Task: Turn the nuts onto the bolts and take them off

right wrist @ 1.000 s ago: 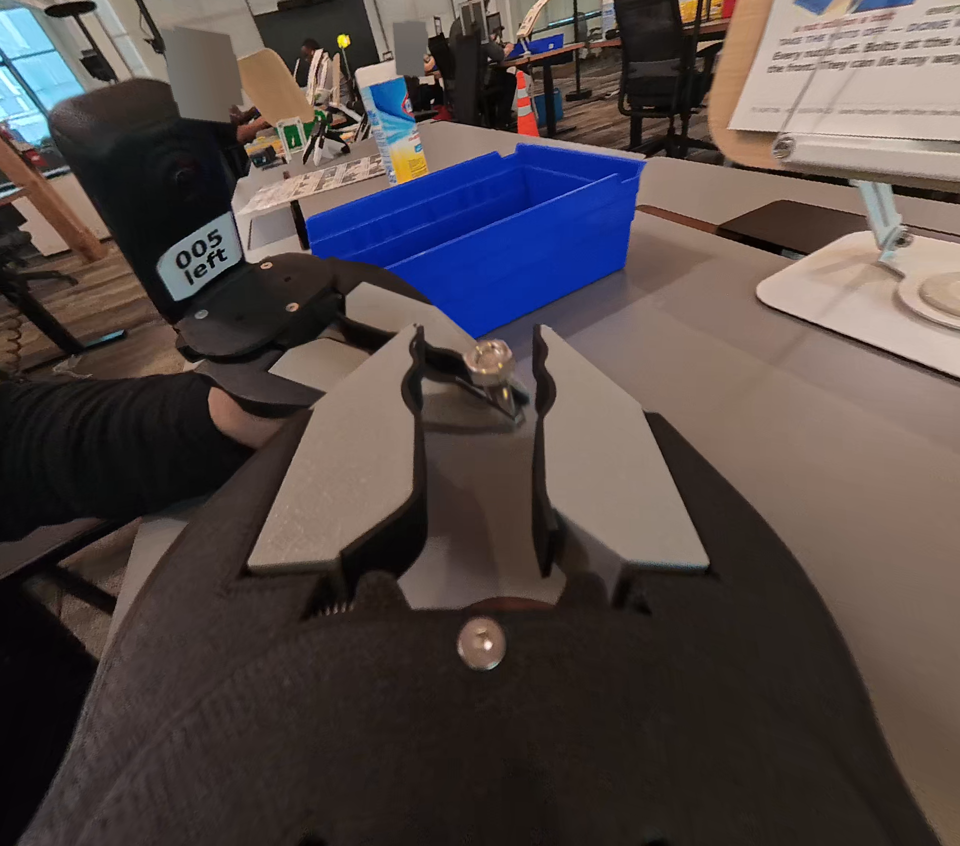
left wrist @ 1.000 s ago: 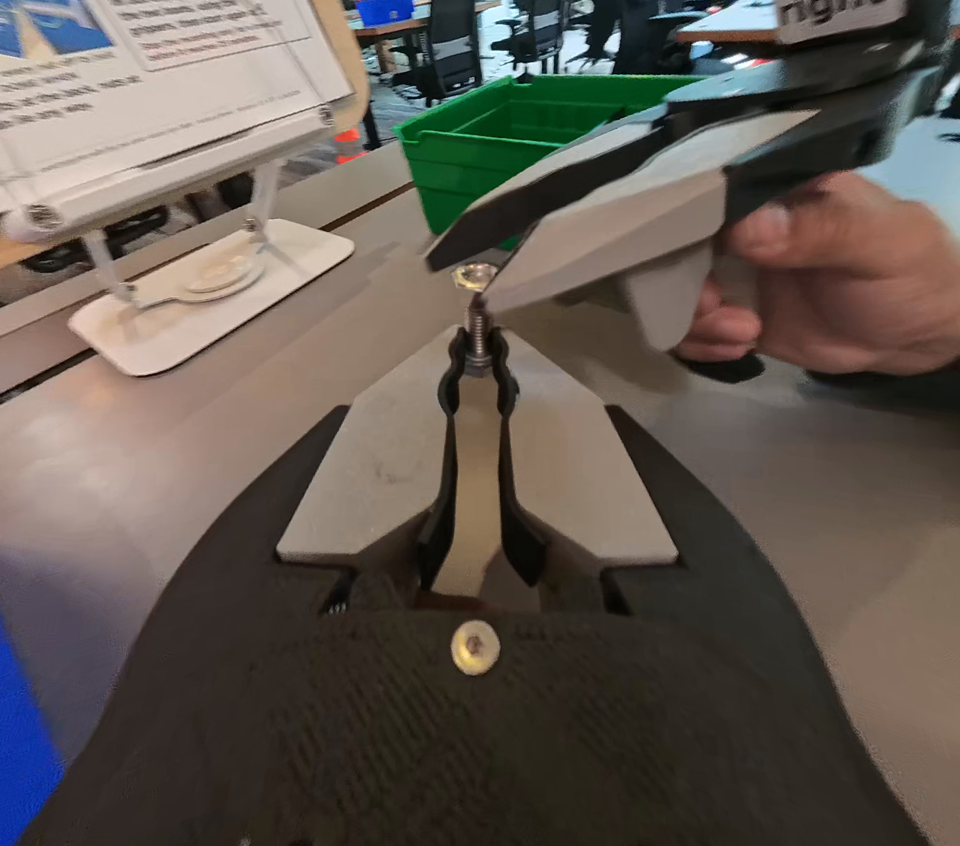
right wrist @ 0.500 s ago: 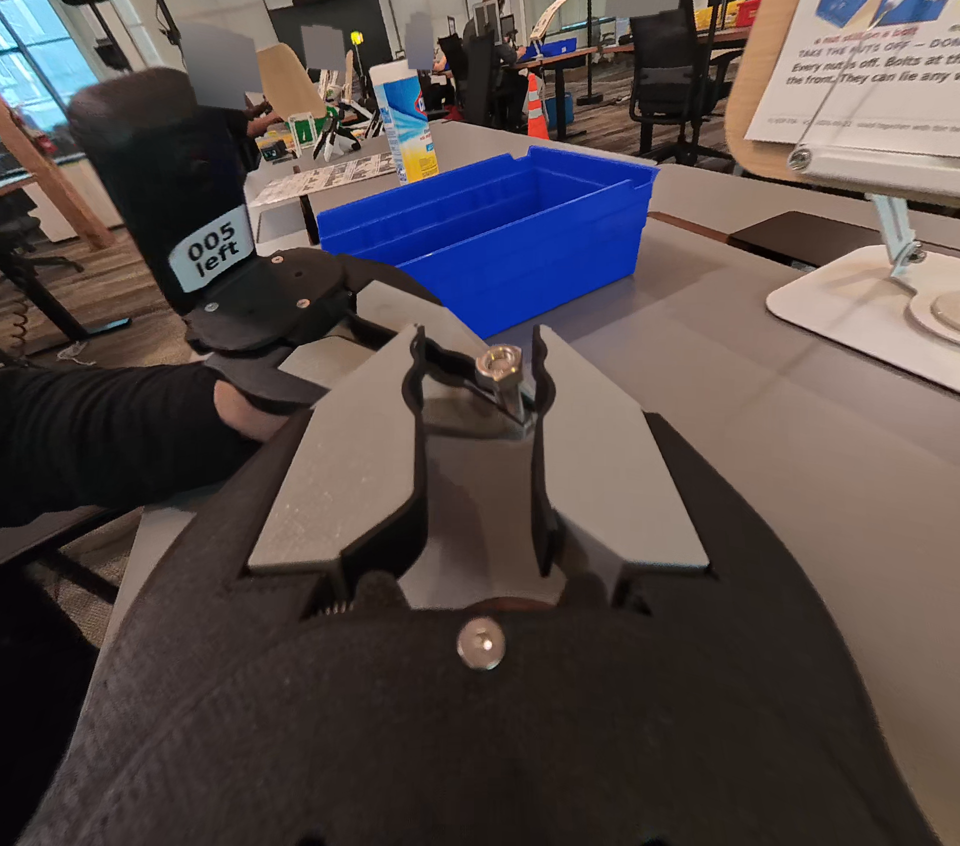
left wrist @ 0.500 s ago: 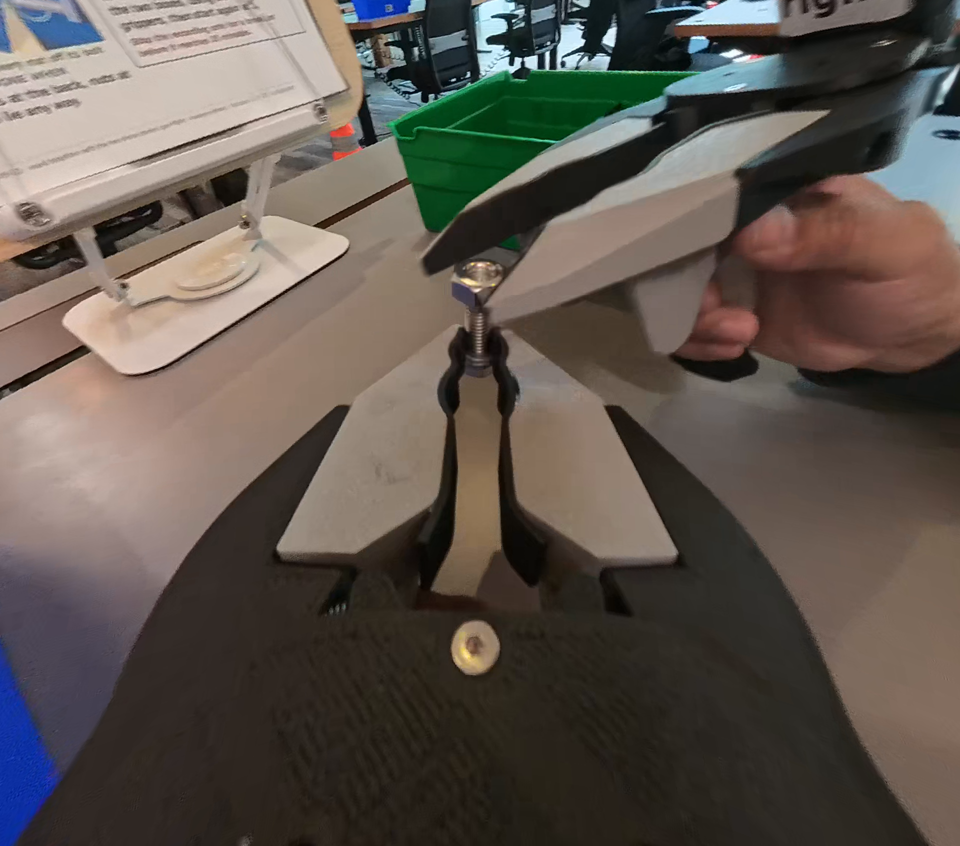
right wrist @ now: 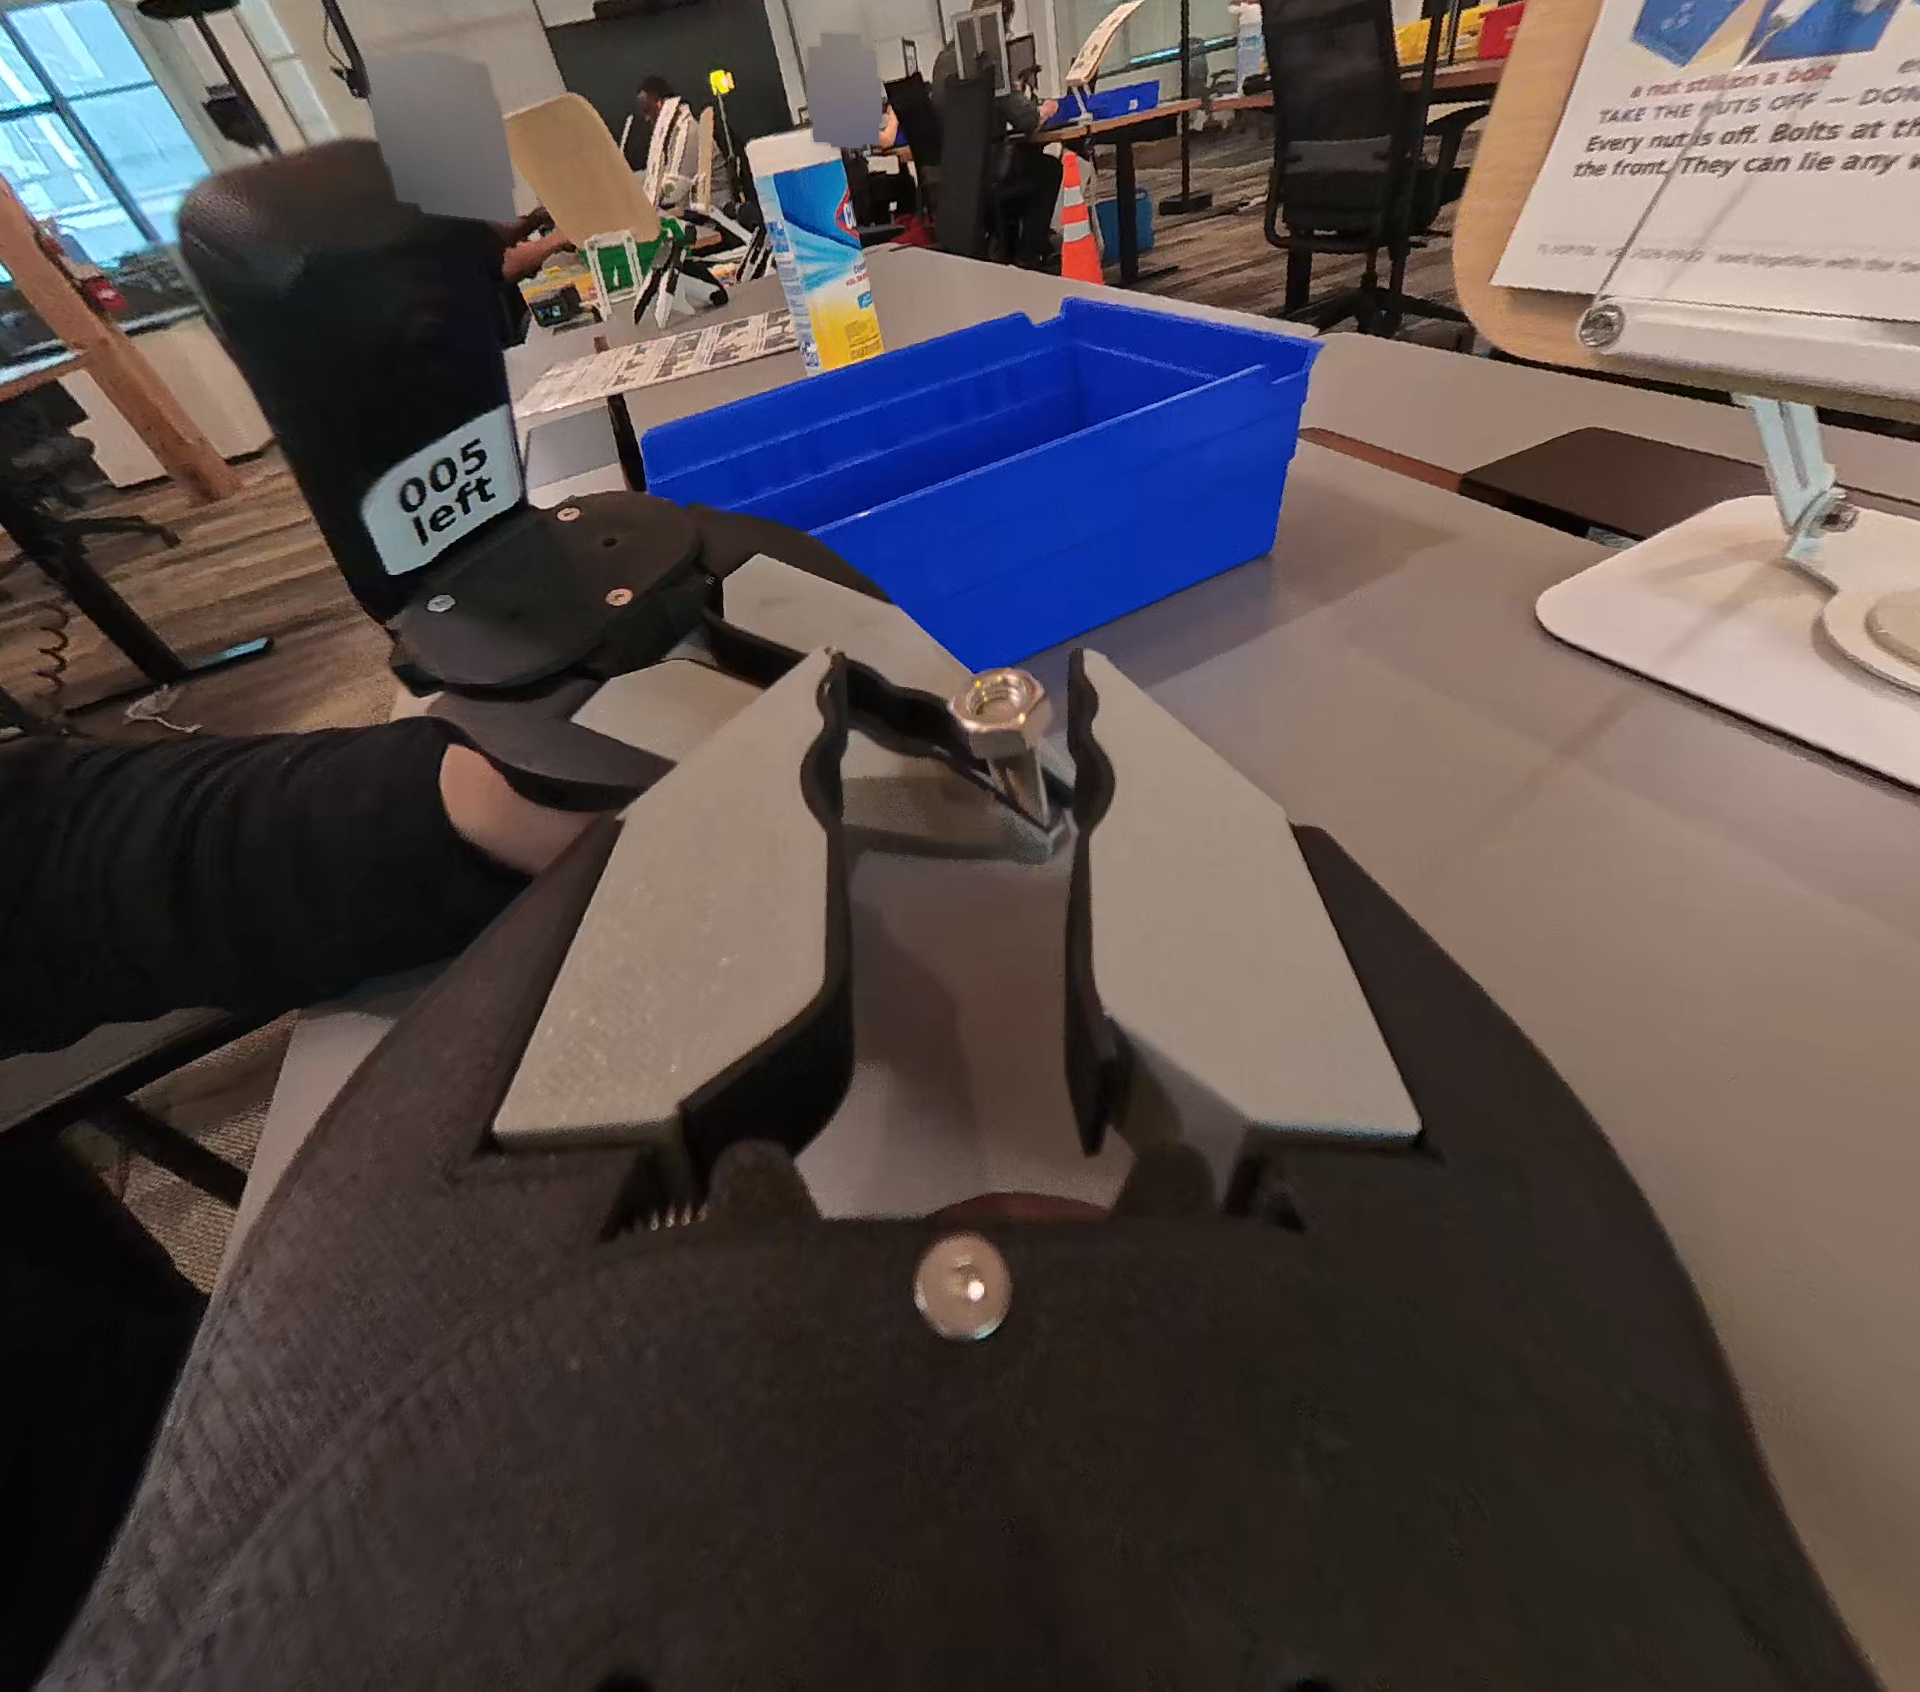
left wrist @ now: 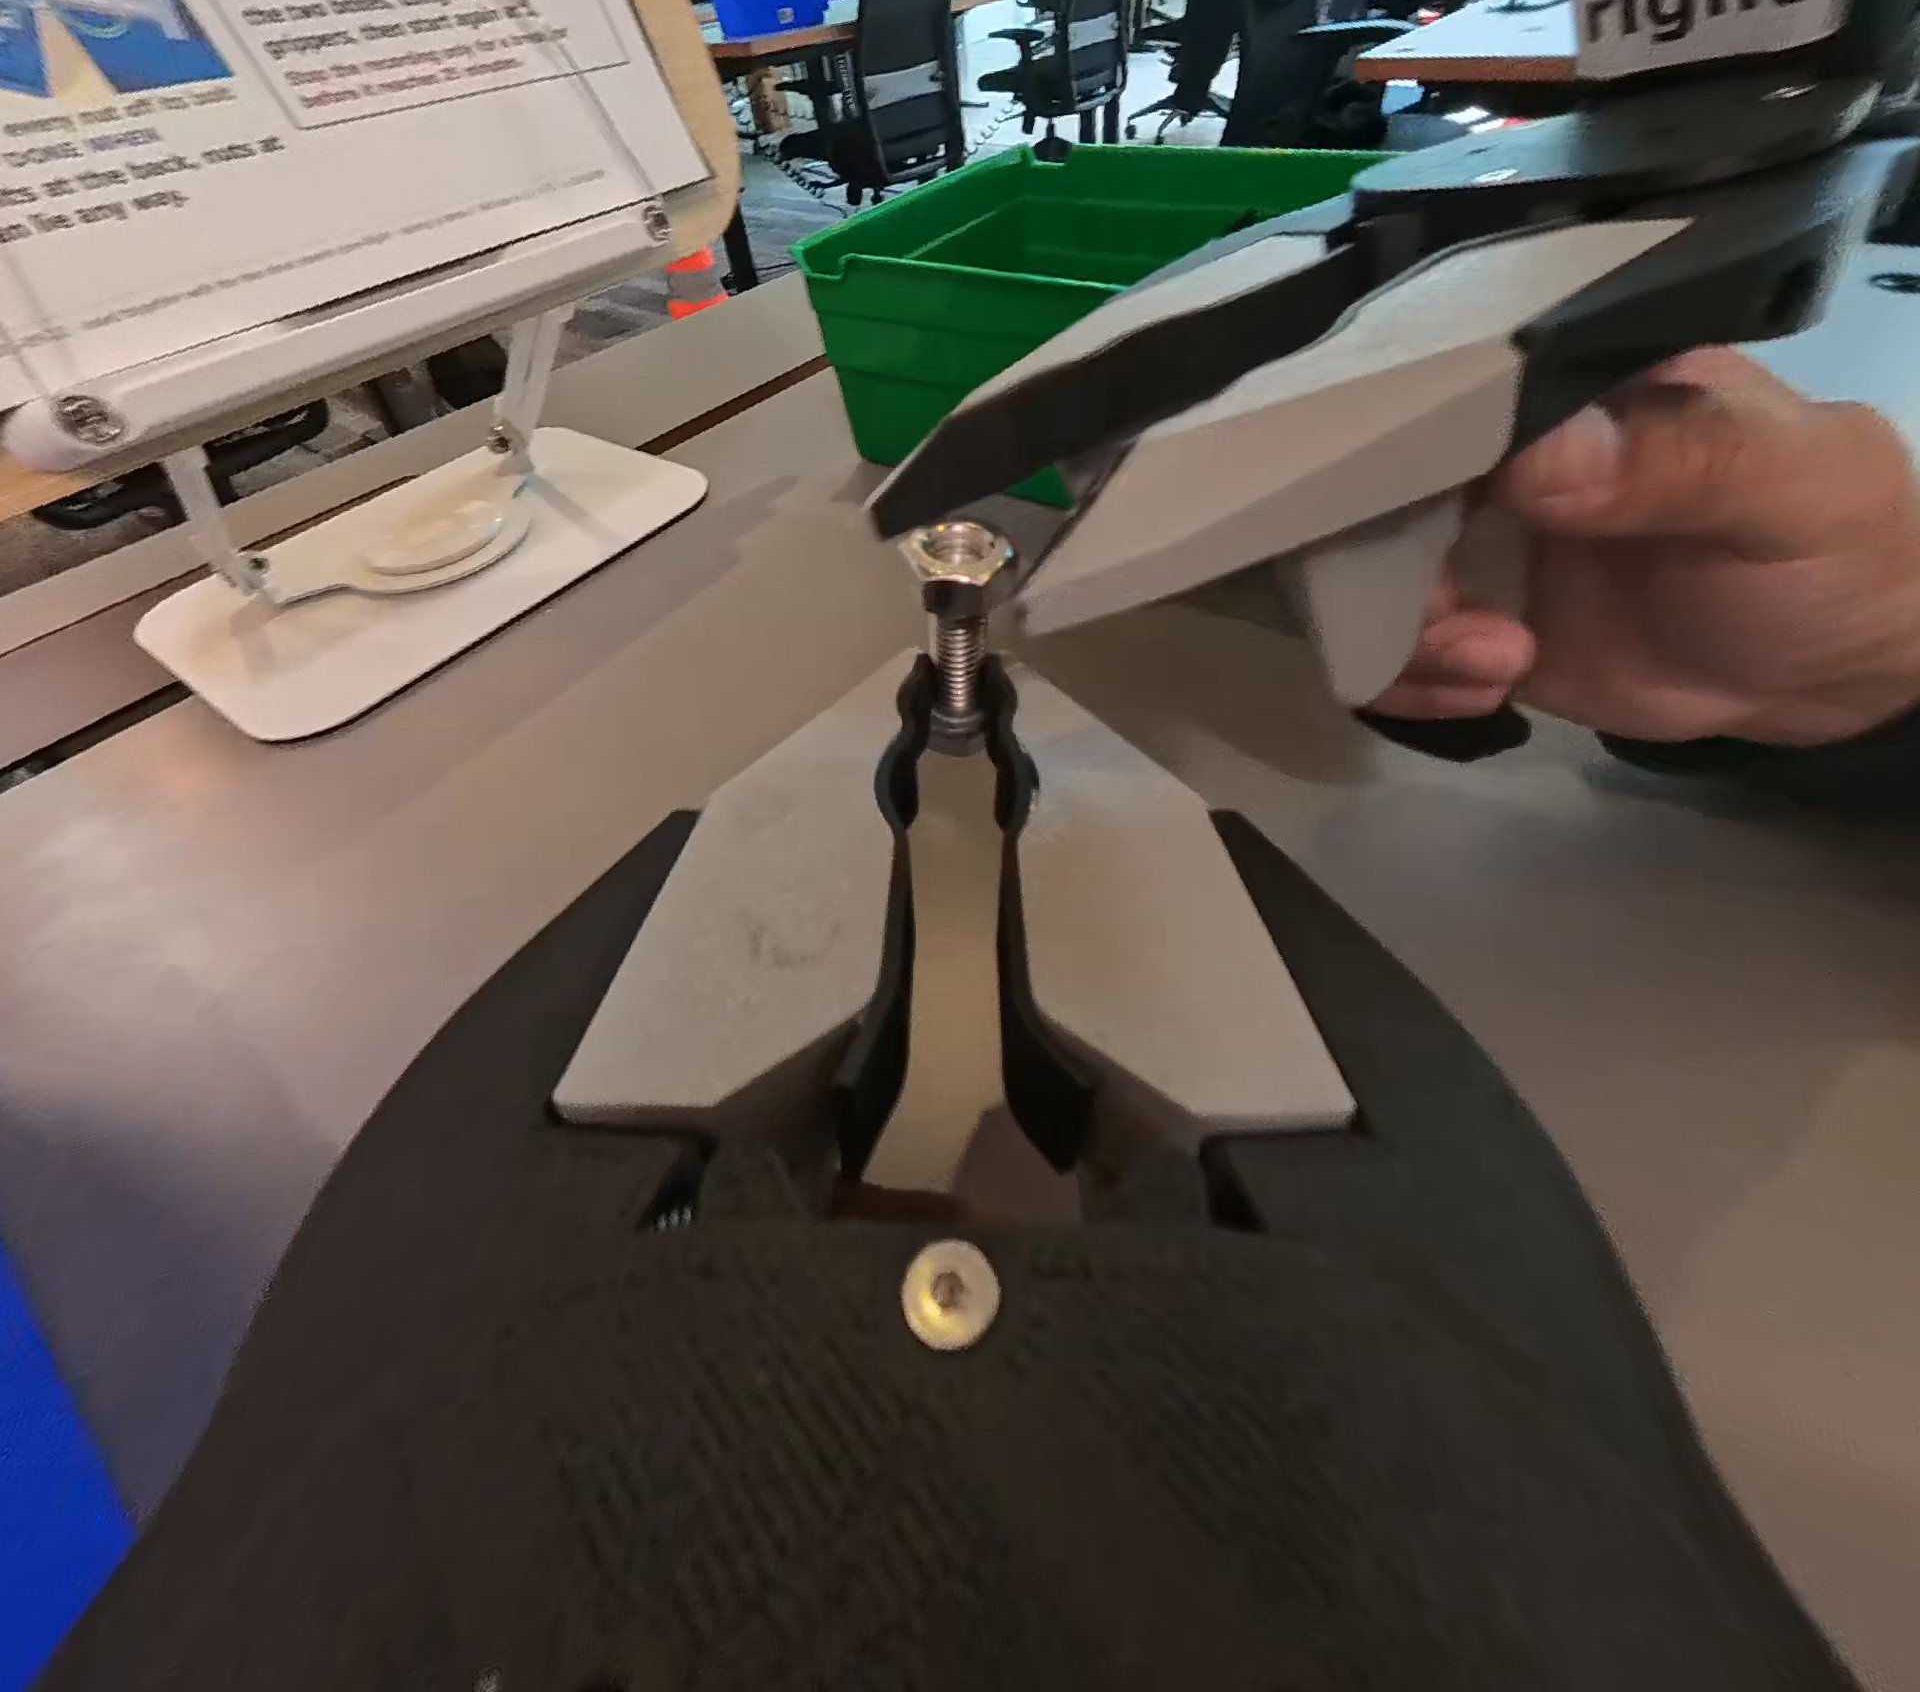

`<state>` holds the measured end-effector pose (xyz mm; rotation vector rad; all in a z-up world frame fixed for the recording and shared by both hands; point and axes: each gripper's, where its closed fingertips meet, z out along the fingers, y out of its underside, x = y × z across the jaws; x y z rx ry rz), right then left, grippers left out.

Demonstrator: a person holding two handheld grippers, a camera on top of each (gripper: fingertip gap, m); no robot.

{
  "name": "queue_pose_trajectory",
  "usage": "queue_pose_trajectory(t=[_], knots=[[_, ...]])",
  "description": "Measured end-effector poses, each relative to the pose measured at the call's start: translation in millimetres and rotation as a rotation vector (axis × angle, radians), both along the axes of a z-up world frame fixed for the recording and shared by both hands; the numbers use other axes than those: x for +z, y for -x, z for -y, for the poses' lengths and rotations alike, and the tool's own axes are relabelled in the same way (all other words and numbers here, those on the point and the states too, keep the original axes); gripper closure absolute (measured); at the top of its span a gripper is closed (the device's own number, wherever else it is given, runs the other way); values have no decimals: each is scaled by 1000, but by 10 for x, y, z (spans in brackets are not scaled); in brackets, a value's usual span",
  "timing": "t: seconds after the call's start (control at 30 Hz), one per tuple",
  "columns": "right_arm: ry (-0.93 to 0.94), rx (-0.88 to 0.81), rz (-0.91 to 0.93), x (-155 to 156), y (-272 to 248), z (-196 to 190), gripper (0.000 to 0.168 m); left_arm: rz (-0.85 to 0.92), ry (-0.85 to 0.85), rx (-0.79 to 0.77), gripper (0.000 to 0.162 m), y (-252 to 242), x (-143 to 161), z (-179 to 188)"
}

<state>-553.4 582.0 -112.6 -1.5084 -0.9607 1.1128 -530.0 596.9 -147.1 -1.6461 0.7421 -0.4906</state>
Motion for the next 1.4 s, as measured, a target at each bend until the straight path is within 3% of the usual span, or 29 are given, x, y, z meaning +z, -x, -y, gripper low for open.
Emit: queue_pose_trajectory(t=[0.27, 0.47, 0.73, 1.17, 1.4], knots=[[-9, 8, 9, 7, -35, -2, 137, -1, -7, -5, 155, -8, 17, 12], [-30, 19, 28, -54, 94, 79, 127, -47, -26, -53, 155, -191, -31, 121], [-43, -22, 14, 6, -39, -32, 128, -4, -28, -8, 155, -36, 46, 39], [-111, -92, 94, -65, -26, -53, 149, -1, -23, 63, 155, 79, 55, -46], [-82, -107, 75, -87, -3, -70, 149, -16, -14, 42, 155, 6, 27, -5]])
